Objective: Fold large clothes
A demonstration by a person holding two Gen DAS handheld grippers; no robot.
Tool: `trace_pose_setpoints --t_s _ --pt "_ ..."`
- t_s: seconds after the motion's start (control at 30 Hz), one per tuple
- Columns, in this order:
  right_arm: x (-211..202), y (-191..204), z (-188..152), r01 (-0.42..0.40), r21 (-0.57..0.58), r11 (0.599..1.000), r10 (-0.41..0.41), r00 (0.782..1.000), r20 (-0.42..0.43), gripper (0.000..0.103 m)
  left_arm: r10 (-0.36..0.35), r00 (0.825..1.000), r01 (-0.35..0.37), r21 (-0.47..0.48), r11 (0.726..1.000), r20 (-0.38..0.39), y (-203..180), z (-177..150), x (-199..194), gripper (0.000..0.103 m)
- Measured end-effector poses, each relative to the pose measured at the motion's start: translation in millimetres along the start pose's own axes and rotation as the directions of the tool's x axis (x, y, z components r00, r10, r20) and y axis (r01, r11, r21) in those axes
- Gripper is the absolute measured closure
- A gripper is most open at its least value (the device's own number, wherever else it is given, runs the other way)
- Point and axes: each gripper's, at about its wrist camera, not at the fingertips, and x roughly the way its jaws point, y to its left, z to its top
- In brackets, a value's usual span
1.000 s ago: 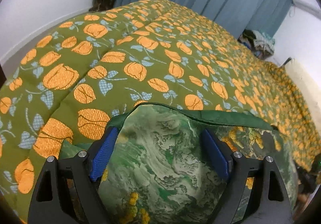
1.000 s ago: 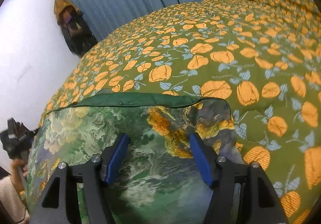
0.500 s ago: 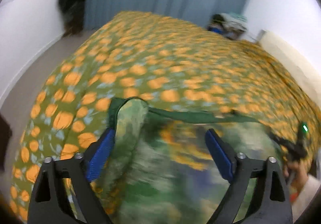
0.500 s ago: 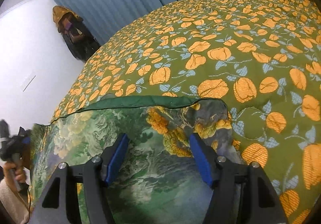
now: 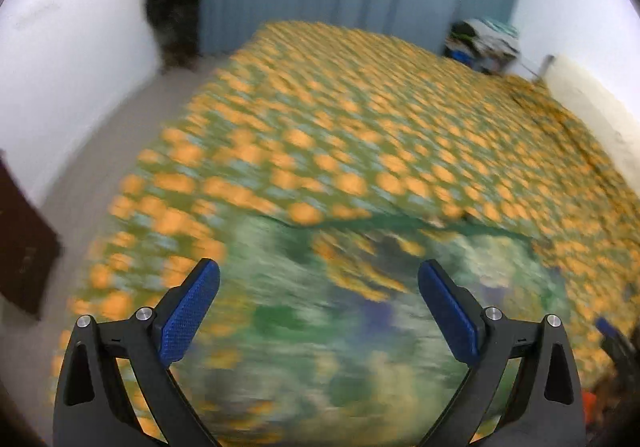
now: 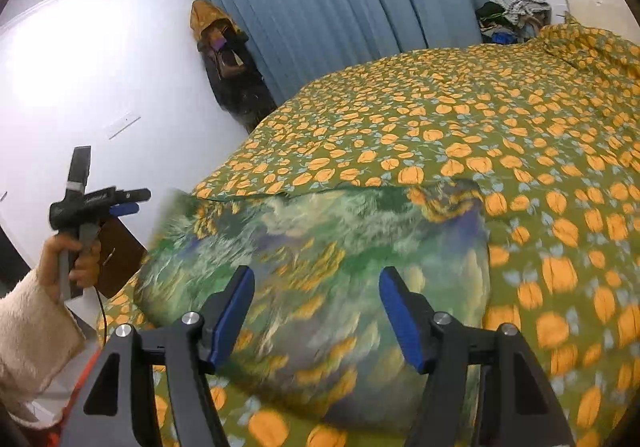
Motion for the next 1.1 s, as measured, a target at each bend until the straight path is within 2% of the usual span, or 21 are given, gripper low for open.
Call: trace_pose_setpoints --t_s 0.07,0.1,0.17,0.2,0.27,0.3,0.37,0.43,0.53,0.6,0.67,0.8,0.97,1.1 --pt "-8.1 5.0 -10.7 0.019 -0.002 1.0 -0.019 1.0 0.004 0.033 0.049 0.995 -0.049 -0.006 0.999 0.086 11.2 2.3 -22.0 0.004" --pt "-9.9 7.2 -13.5 0.023 -0.007 1.0 -0.023 1.0 0.0 0.033 0.047 0.991 -0.044 -0.023 0.999 0.128 15.2 2.4 -32.7 0.004" --pt "-13.3 10.9 -17.9 0.024 -0.023 0.999 -0.024 1.0 -0.01 0.033 -0.037 0.986 0.043 -0.033 0.999 0.16 11.4 1.7 -41.0 0.003" --pt "-14.1 13.8 -19.7 0.023 -0.034 0.999 -0.024 1.0 -0.016 0.033 -0.103 0.985 0.105 -0.011 0.994 0.137 1.1 1.0 -36.0 0.003" --pt "-14.1 21.8 -23.7 0.018 -0.054 0.998 -0.019 0.999 -0.028 0.033 -0.198 0.979 0.195 0.064 0.979 0.042 -31.6 -2.7 -13.9 0.003" --pt "-13.9 24.4 -24.9 0.015 -0.058 0.998 -0.017 0.999 -0.034 0.033 -0.244 0.97 0.244 0.111 0.963 -0.012 -53.3 -6.7 2.2 0.003" --pt "-13.6 30.7 -27.3 0.007 -0.059 0.998 -0.01 0.999 -0.046 0.033 -0.285 0.955 0.295 0.182 0.938 -0.079 -88.3 -15.4 30.6 0.003" --pt "-14.8 37.4 -28.8 -0.009 -0.057 0.998 0.006 0.998 -0.057 0.033 -0.268 0.949 0.301 0.229 0.926 -0.164 -122.1 -20.6 70.7 0.003" --pt "-22.8 47.8 -33.7 -0.025 -0.072 0.997 0.021 0.998 -0.06 0.033 -0.268 0.924 0.328 0.206 0.922 -0.273 -149.9 -21.0 120.9 0.003" --pt "-27.3 51.7 -38.1 -0.029 -0.08 0.996 0.024 0.998 -0.065 0.033 -0.228 0.913 0.3 0.181 0.937 -0.338 -154.4 -30.8 153.8 0.003" --pt "-30.4 53.0 -43.5 -0.027 -0.083 0.996 0.02 0.997 -0.074 0.033 -0.204 0.902 0.282 0.163 0.945 -0.38 -150.2 -41.9 170.2 0.003" --pt "-30.0 44.9 -55.3 -0.023 -0.053 0.998 0.017 0.995 -0.096 0.033 -0.208 0.915 0.293 0.214 0.932 -0.347 -148.0 -61.5 149.7 0.003" --pt "-21.8 32.5 -56.9 -0.016 0.0 1.0 0.016 0.994 -0.108 0.033 -0.161 0.93 0.284 0.364 0.887 -0.332 -153.2 -94.0 111.1 0.003" --pt "-25.9 36.2 -52.2 -0.019 -0.005 1.0 0.019 0.996 -0.084 0.033 -0.17 0.933 0.286 0.367 0.885 -0.317 -143.4 -113.4 83.7 0.003"
